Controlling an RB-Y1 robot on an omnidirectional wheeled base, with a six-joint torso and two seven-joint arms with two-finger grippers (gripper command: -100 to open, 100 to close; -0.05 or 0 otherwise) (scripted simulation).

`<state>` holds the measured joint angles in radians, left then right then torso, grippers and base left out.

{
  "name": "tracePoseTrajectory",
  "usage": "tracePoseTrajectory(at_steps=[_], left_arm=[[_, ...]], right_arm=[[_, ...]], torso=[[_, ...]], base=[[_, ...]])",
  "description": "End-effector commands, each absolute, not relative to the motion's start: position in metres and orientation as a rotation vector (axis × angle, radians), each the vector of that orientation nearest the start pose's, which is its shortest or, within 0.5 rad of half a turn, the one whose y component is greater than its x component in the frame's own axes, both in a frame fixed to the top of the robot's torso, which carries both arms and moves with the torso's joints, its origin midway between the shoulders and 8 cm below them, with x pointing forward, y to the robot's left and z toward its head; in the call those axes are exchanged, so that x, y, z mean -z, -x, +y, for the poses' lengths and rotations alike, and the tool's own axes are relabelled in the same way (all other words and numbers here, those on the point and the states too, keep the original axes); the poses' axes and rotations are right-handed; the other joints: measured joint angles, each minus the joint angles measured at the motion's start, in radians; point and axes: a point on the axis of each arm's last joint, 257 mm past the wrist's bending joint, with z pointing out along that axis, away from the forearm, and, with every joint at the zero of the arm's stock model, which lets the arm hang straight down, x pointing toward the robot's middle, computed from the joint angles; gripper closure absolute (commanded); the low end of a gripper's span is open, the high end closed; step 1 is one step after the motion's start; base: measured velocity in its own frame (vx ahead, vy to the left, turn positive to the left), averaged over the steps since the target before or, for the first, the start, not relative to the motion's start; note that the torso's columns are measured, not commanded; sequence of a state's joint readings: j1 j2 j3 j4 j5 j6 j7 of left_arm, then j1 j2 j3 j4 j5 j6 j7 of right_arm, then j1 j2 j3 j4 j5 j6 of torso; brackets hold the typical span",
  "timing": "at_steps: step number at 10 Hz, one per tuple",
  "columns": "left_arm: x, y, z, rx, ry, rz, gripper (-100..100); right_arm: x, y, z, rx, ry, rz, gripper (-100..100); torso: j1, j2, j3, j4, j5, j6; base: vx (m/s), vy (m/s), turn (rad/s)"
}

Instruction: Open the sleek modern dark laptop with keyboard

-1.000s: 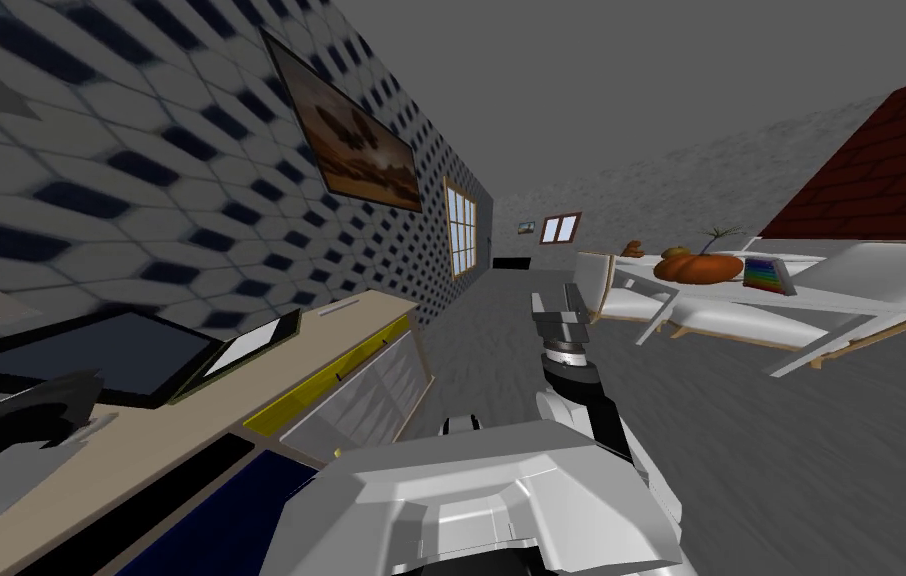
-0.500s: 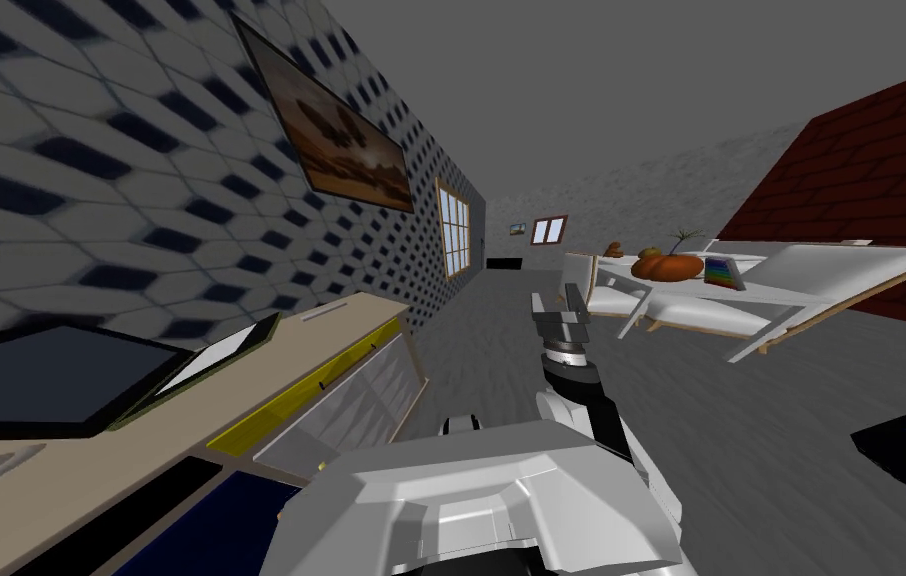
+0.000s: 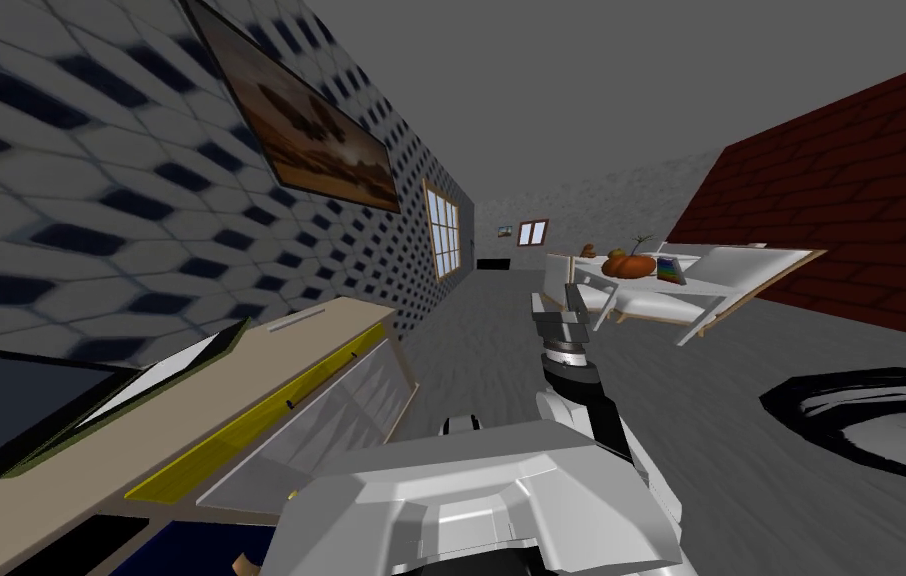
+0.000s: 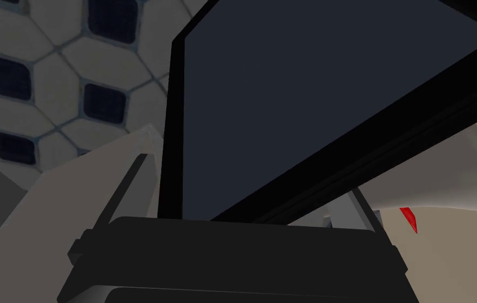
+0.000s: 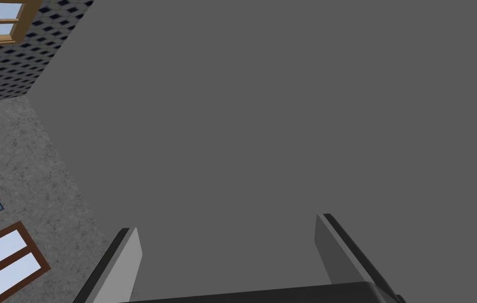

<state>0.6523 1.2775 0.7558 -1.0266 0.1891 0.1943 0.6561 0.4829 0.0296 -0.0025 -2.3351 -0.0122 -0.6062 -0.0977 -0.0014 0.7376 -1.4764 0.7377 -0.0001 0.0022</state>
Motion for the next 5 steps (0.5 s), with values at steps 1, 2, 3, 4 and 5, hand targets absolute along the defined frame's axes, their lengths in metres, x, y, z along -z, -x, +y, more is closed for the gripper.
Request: tracePoseTrajectory(at_steps=[1, 2, 3, 4, 5], left_arm=[[-0.056, -0.154, 0.952, -0.015, 1.414, 0.709, -100], [-0.052, -0.147, 0.953, -0.031, 1.419, 0.721, -100], [-0.048, -0.138, 0.954, -0.059, 1.425, 0.737, -100], [-0.046, -0.133, 0.955, -0.079, 1.428, 0.748, -100], [-0.046, -0.133, 0.955, -0.079, 1.428, 0.748, -100]], right_arm=[[-0.072, -0.311, -0.277, -1.44, -0.569, 0.433, 0], [-0.072, -0.311, -0.277, -1.44, -0.569, 0.433, 0], [-0.072, -0.311, -0.277, -1.44, -0.569, 0.433, 0], [-0.072, -0.311, -0.277, -1.44, -0.569, 0.433, 0], [-0.072, -0.311, -0.277, -1.44, -0.569, 0.433, 0]], torso=[[-0.002, -0.002, -0.002, 0.0, -0.002, 0.001], [0.0, -0.001, -0.001, 0.0, -0.002, -0.002], [0.003, 0.0, 0.0, 0.0, 0.0, -0.002], [0.004, 0.001, 0.001, 0.001, 0.001, -0.002], [0.003, 0.001, 0.001, 0.001, 0.001, -0.002]], base=[[0.01, -0.042, -0.057], [0.003, -0.011, 0.014], [0.0, 0.0, 0.0], [0.0, 0.006, 0.0], [-0.001, 0.006, 0.0]])
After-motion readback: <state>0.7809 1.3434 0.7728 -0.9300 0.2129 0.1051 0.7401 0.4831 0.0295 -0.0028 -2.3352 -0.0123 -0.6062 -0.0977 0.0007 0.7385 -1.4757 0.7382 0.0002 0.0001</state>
